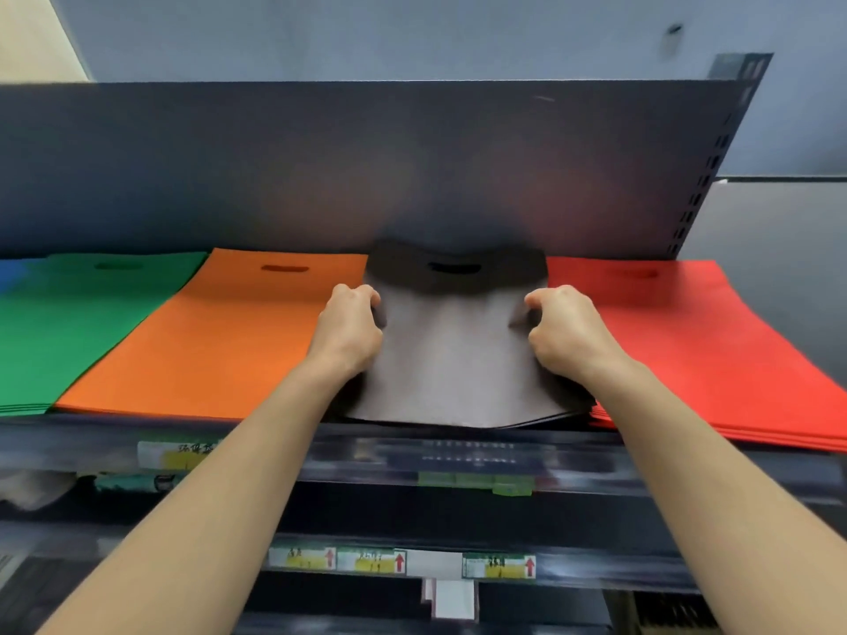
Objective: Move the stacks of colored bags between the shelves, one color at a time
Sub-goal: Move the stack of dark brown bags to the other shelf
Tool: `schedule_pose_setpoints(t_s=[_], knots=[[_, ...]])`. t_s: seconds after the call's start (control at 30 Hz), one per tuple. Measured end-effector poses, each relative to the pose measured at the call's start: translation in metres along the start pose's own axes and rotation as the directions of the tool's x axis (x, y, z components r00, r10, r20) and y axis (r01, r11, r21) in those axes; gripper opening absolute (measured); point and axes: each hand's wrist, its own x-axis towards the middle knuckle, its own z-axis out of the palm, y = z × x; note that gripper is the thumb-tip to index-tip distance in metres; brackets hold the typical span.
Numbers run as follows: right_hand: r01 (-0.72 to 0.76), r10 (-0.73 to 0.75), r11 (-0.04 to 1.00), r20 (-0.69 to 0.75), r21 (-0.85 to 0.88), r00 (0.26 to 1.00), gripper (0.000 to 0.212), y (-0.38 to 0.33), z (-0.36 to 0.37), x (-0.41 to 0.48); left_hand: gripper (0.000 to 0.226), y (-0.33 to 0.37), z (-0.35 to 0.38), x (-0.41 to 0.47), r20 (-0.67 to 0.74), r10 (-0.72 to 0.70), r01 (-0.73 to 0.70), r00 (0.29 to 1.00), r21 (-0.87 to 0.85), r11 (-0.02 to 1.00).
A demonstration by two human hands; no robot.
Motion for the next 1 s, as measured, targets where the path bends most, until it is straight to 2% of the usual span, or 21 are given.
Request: schedule_pose_setpoints(t_s=[0.23, 0.33, 0.43, 0.53, 0.67, 0.77, 1.0], knots=[[-0.029, 0.029, 0.999, -0.017, -0.023, 0.999, 0.035, 0.006, 0.008, 0.011, 0.034, -0.002, 0.008, 0.012, 0.030, 0.009, -0.010, 1.000, 0.024, 1.000], [-0.027, 0.024, 0.998, -0.047, -0.060, 0.999, 0.036, 0.011, 0.007, 0.010, 0.032, 0.000, 0.011, 0.013, 0.033, 0.009, -0.013, 0.999, 0.121, 0.993], [0.024, -0.035, 0.997, -0.134, -0.079, 0.990, 0.037, 0.013, -0.001, 0.007, 0.033, 0.014, 0.012, 0.013, -0.051, 0.098, -0.083, 0.994, 0.250, 0.965], [0.064, -0.087, 0.993, -0.231, -0.103, 0.969, 0.036, 0.019, -0.020, -0.002, 0.037, 0.051, 0.012, 0.010, -0.104, 0.262, -0.238, 0.959, 0.201, 0.950], [0.038, -0.113, 0.976, -0.356, -0.213, 0.927, 0.030, 0.043, -0.058, -0.029, 0.037, 0.119, 0.018, -0.014, -0.189, 0.516, -0.516, 0.835, 0.056, 0.855], [-0.033, -0.105, 0.955, -0.441, -0.295, 0.891, 0.029, 0.074, -0.092, -0.059, 0.036, 0.172, 0.026, -0.039, -0.278, 0.684, -0.712, 0.675, -0.002, 0.702], [-0.259, 0.018, 0.907, -0.585, -0.331, 0.811, 0.031, 0.158, -0.172, -0.148, 0.032, 0.294, 0.049, -0.111, -0.380, 0.838, -0.917, 0.390, -0.086, 0.388]])
